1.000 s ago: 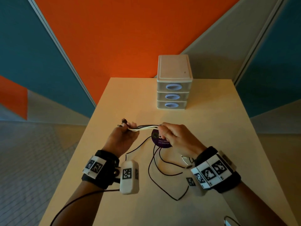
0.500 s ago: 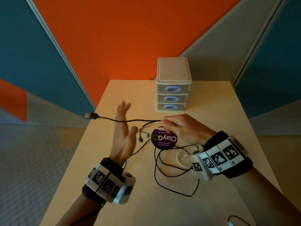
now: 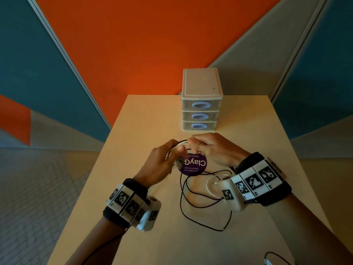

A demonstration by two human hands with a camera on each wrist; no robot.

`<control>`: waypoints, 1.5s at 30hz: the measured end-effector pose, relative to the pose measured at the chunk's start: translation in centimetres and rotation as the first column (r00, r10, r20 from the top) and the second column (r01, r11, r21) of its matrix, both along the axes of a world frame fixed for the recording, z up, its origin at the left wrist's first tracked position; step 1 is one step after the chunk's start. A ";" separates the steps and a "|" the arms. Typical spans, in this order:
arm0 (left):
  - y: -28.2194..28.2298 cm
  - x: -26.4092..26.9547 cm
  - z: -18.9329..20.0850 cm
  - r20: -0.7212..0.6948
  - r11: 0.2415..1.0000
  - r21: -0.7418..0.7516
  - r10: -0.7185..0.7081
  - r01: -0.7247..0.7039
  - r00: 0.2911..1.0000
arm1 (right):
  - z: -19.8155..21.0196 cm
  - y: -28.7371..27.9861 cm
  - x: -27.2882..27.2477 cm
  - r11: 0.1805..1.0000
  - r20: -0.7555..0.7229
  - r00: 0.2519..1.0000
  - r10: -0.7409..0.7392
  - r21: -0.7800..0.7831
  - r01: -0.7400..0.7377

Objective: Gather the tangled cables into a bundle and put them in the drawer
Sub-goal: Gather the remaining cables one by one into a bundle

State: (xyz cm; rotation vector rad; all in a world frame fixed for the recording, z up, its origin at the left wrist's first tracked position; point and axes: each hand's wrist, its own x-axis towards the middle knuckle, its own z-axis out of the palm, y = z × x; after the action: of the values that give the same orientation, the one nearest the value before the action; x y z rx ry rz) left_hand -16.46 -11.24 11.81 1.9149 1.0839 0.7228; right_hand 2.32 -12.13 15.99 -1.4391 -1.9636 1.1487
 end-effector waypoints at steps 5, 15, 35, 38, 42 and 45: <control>0.1 1.4 1.1 0.575 0.775 -0.575 0.158 0.260 0.803 | -0.1 1.1 0.1 0.986 -0.313 0.935 -0.166 -0.085 0.146; 2.0 2.7 3.0 0.634 0.805 -0.587 0.390 0.087 0.668 | -2.2 0.3 -1.7 0.929 -0.517 0.773 -0.368 -0.232 0.288; 1.5 3.4 3.6 0.376 0.838 -0.534 0.354 -0.113 0.856 | -4.6 -3.2 -6.8 0.862 -0.011 0.953 -0.304 0.422 0.280; 1.7 3.4 3.3 0.278 0.861 -0.483 0.325 -0.161 0.904 | -4.4 -3.5 -6.9 0.877 0.080 0.953 -0.292 0.419 0.234; 2.2 3.6 2.9 0.368 0.818 -0.543 0.436 -0.191 0.821 | -4.8 -3.5 -6.8 0.883 0.093 0.949 -0.301 0.403 0.240; 2.7 3.1 2.6 0.524 0.741 -0.670 0.523 -0.054 0.672 | -5.2 -3.9 -6.4 0.885 0.117 0.940 -0.322 0.391 0.254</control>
State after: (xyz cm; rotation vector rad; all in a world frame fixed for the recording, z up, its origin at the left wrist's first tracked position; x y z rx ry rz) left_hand -13.38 -8.53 14.42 0.7679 0.9778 1.0151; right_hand -4.12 -16.06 10.81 -1.5959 -1.8683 0.4966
